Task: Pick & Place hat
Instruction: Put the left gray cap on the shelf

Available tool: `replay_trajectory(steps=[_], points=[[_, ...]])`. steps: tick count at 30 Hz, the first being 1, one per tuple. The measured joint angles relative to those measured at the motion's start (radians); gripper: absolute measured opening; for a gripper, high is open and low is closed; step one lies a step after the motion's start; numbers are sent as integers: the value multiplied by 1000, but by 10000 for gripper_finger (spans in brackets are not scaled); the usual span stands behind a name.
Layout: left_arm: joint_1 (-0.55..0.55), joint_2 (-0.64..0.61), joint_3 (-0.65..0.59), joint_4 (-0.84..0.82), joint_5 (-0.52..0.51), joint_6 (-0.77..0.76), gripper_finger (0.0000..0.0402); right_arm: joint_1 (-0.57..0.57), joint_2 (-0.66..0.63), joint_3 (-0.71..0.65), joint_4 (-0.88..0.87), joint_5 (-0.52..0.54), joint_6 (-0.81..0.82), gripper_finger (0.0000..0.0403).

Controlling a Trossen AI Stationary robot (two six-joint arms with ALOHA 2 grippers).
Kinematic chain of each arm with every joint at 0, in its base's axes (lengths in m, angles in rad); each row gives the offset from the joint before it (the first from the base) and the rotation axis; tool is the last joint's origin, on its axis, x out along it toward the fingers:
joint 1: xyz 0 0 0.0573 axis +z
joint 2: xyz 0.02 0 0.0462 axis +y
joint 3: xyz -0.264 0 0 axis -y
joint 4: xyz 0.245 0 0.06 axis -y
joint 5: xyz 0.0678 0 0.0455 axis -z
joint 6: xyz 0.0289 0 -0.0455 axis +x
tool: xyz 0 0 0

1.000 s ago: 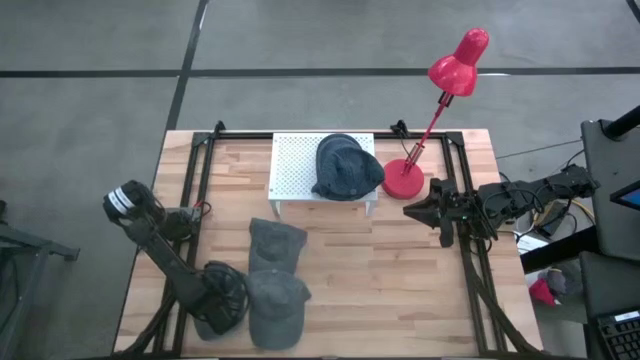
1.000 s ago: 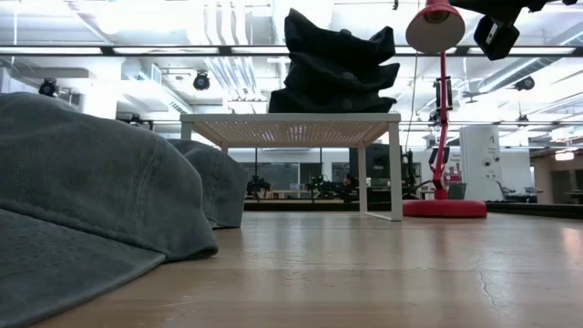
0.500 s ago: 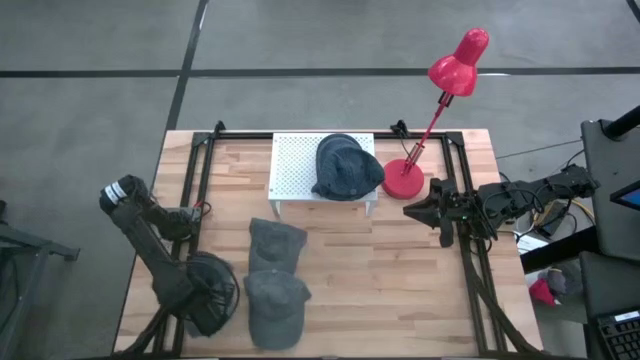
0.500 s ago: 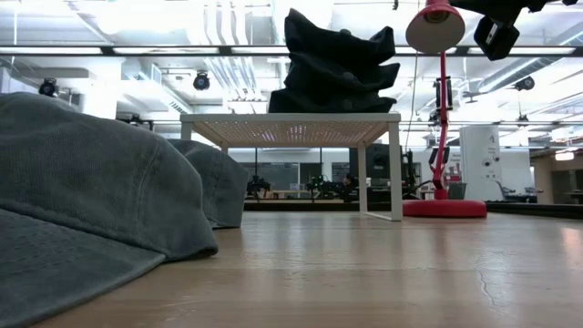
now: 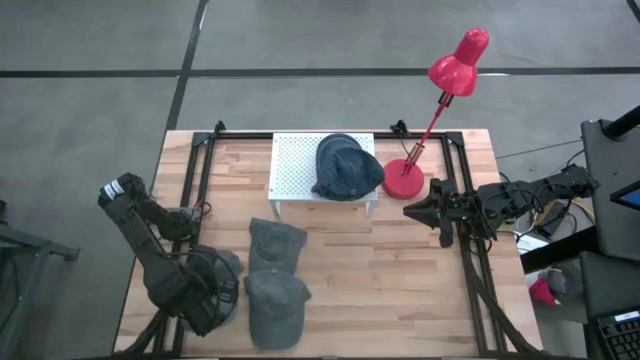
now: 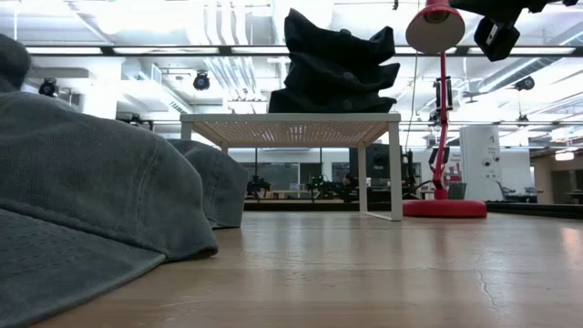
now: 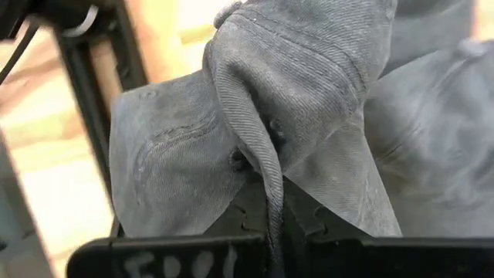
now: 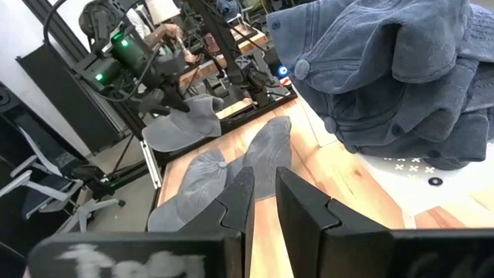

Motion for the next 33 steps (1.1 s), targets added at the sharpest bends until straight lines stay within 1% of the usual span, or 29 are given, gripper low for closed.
replay_trajectory(steps=[4,7,13,17,24,27,33], points=[[16,0,15,0,-102,22,5,0,0,0,0,0,0,52],[32,0,37,0,-208,52,5,0,0,0,0,0,0,52],[90,0,86,0,-363,177,4,0,0,0,0,0,0,52],[152,0,117,0,-429,295,4,0,0,0,0,0,0,52],[289,0,179,0,-509,530,4,0,0,0,0,0,0,52],[351,0,225,0,-565,636,4,0,0,0,1,0,0,52],[501,0,336,0,-639,874,4,0,0,0,1,0,0,52]])
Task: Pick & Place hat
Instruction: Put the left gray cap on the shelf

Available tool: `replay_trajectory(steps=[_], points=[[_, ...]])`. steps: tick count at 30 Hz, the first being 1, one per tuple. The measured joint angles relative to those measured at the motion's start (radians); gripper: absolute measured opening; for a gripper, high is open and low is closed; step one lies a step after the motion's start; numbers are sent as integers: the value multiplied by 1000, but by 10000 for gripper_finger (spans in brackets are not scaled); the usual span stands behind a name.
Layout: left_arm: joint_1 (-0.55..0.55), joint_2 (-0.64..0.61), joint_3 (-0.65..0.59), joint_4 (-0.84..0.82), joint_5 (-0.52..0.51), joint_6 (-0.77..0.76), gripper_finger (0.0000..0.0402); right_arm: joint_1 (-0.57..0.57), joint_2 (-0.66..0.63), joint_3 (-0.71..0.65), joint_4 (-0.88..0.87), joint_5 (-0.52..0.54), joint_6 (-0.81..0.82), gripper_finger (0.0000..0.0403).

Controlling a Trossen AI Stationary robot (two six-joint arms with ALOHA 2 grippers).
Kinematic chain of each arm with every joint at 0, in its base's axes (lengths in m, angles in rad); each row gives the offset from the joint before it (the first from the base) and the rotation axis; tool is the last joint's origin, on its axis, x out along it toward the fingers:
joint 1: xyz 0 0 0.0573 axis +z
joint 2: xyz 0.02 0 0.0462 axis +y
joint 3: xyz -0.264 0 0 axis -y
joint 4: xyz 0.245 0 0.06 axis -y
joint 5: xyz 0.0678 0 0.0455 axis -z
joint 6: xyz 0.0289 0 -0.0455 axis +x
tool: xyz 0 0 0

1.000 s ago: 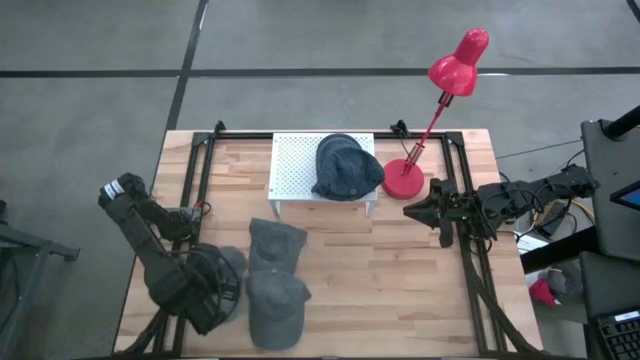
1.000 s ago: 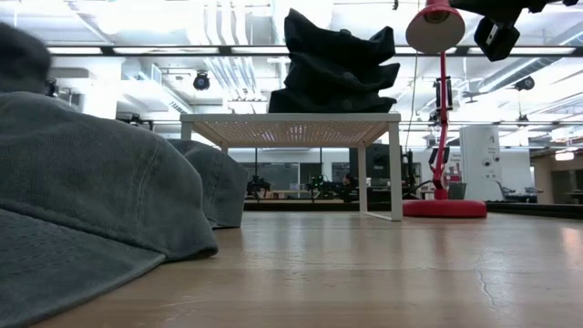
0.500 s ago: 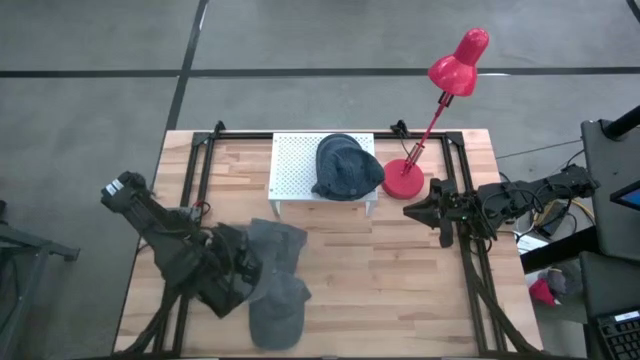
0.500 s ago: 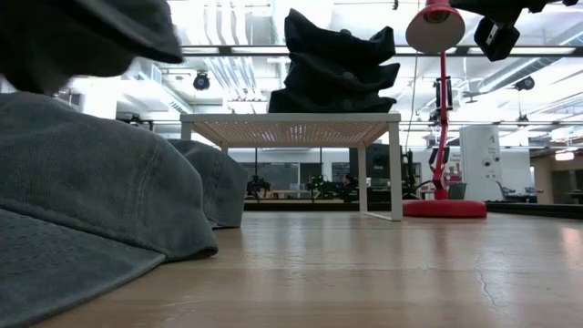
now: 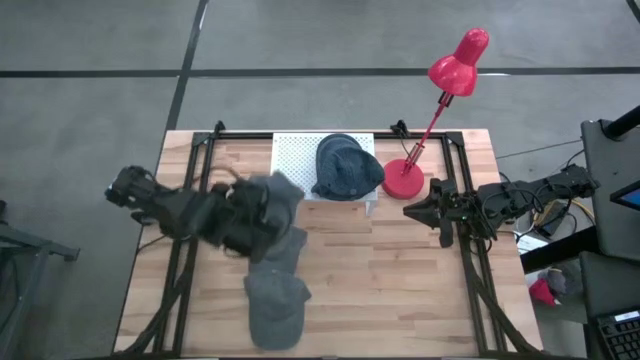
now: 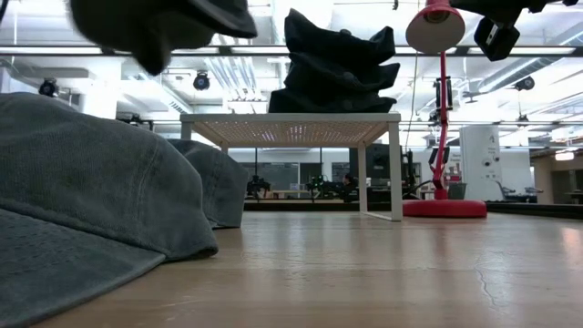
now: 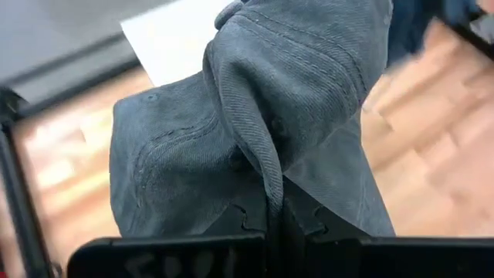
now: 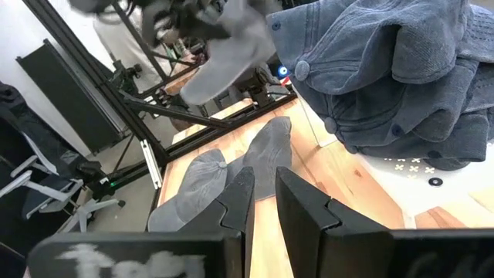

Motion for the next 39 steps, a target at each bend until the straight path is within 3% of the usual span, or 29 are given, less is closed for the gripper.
replay_trajectory(steps=[9,17,23,39], points=[[316,0,64,15,-53,296,4,0,0,0,0,0,8,52],[512,0,35,249,-29,523,4,0,0,0,0,1,5,52],[568,11,3,310,-27,509,4,0,0,-1,0,1,4,52],[574,124,2,367,50,481,5,0,0,-1,0,1,4,52]])
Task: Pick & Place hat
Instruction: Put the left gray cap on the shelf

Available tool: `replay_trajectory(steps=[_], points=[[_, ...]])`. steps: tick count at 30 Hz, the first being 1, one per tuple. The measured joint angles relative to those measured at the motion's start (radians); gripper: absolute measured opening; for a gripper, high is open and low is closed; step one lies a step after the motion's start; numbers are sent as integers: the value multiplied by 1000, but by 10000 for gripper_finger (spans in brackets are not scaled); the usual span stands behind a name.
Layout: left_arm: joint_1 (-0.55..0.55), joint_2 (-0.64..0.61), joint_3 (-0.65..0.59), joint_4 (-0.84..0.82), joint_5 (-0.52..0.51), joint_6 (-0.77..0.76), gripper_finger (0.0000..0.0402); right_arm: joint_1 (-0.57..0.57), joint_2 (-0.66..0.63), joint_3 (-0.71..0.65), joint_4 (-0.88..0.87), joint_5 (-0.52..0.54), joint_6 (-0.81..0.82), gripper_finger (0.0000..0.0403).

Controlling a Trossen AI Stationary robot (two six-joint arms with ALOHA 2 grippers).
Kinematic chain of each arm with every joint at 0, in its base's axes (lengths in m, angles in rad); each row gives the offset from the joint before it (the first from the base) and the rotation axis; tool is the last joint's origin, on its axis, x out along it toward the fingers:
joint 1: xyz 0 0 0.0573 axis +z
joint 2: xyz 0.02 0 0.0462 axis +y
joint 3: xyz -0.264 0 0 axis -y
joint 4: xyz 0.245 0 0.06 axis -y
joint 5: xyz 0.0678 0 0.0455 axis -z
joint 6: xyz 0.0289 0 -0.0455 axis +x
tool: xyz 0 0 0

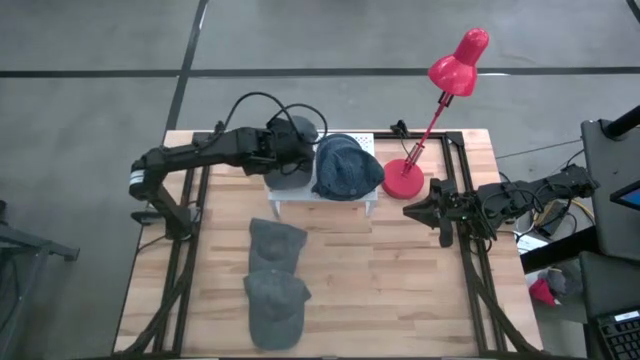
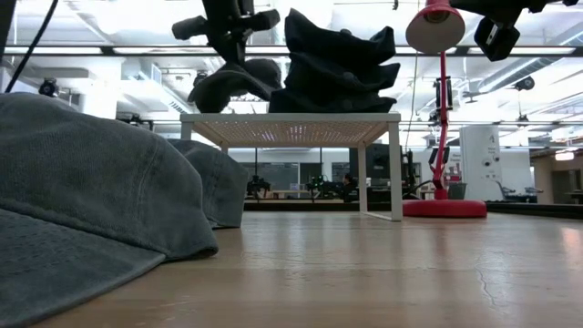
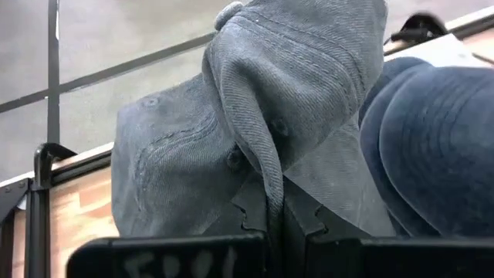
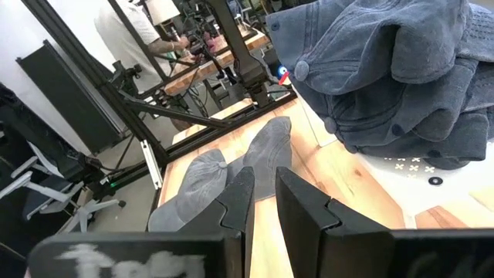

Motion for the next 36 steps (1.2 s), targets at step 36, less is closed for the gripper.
replay_trajectory(steps=[36], points=[[0,43,0,-9,98,-36,5,0,0,0,0,0,3,52]])
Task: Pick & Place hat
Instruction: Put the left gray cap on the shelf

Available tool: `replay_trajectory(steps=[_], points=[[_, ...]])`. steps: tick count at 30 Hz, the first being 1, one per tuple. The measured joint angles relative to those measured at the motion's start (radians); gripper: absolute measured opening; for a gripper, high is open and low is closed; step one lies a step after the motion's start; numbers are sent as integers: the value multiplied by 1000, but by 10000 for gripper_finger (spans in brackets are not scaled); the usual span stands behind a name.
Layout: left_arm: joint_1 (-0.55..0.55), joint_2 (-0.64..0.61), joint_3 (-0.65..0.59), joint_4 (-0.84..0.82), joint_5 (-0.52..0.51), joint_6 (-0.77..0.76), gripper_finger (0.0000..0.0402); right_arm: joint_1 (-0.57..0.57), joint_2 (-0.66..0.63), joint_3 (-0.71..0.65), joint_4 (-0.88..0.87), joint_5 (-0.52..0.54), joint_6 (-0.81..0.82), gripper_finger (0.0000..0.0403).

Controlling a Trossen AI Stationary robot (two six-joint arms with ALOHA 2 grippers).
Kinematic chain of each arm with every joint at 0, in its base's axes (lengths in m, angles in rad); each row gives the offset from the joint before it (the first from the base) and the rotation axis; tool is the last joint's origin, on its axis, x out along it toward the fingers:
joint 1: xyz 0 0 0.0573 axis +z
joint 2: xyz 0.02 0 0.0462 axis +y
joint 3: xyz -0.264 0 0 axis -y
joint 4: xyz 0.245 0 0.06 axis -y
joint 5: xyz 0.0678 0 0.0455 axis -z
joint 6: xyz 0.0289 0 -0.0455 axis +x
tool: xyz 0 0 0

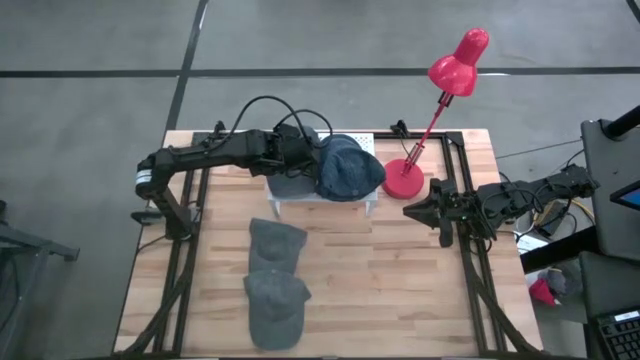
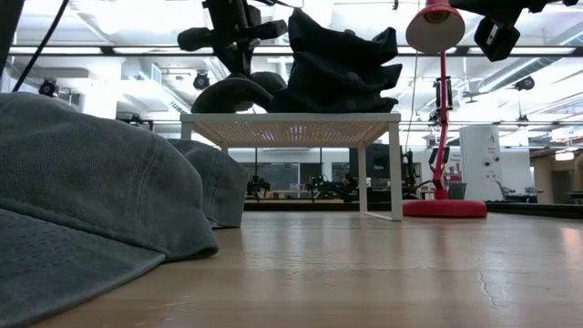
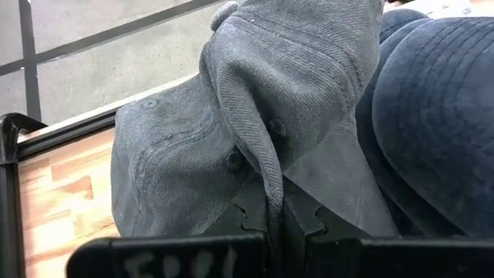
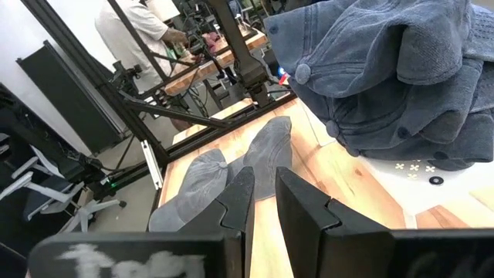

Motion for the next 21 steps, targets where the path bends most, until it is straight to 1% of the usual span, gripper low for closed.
replay_trajectory(steps=[5,12,21], points=[[0,0,0,-30,5,1,7,0,0,0,0,0,0,52],[0,0,0,-29,4,2,30,0,0,0,0,0,0,52],[0,0,0,-25,6,-1,30,0,0,0,0,0,0,52]])
